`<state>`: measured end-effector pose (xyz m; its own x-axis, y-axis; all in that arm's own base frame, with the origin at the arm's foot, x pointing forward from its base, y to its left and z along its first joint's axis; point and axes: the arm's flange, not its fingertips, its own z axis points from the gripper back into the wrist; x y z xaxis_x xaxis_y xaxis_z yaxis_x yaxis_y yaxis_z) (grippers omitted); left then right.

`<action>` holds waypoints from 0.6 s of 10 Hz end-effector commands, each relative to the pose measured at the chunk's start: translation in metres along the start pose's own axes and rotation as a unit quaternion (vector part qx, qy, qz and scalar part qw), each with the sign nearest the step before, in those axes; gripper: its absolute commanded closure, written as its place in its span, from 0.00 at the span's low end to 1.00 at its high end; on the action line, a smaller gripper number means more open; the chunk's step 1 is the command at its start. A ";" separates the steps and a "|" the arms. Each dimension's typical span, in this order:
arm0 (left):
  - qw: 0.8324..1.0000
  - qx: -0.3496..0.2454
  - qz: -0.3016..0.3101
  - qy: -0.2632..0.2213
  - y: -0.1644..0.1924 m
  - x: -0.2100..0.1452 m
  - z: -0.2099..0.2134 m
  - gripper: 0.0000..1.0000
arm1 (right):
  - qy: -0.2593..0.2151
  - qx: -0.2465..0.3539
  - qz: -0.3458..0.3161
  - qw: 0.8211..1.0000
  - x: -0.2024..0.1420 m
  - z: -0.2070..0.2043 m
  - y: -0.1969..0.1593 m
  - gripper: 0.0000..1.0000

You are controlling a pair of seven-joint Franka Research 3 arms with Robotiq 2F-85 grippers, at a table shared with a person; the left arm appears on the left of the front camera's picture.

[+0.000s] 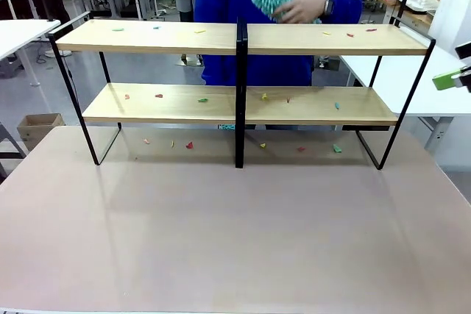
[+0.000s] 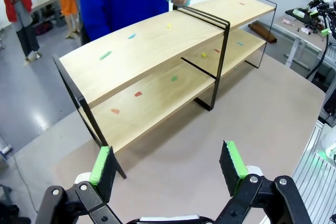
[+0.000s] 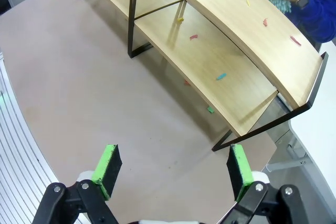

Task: Clean the shelves.
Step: Pick up the Duster when the human hands it over.

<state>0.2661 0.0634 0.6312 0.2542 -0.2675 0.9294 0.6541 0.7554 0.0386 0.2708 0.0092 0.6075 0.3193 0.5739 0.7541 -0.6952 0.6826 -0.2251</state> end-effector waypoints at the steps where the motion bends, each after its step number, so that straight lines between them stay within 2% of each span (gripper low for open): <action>1: 1.000 0.000 -0.002 -0.001 0.000 0.000 0.001 0.00 | -0.009 -0.006 0.011 1.000 -0.043 -0.023 0.025 0.00; 4: 1.000 0.000 -0.002 -0.001 0.000 0.000 0.001 0.00 | -0.040 -0.008 -0.003 0.999 -0.036 -0.014 0.023 0.00; 6: 1.000 0.000 -0.002 -0.001 0.000 0.000 0.001 0.00 | -0.080 -0.021 -0.060 0.995 -0.025 -0.009 0.024 0.00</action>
<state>0.2649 0.0640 0.6321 0.2505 -0.2659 0.9309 0.6542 0.7553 0.0398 0.2716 0.0046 0.6195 0.2970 0.4969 0.8154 -0.6540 0.7281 -0.2055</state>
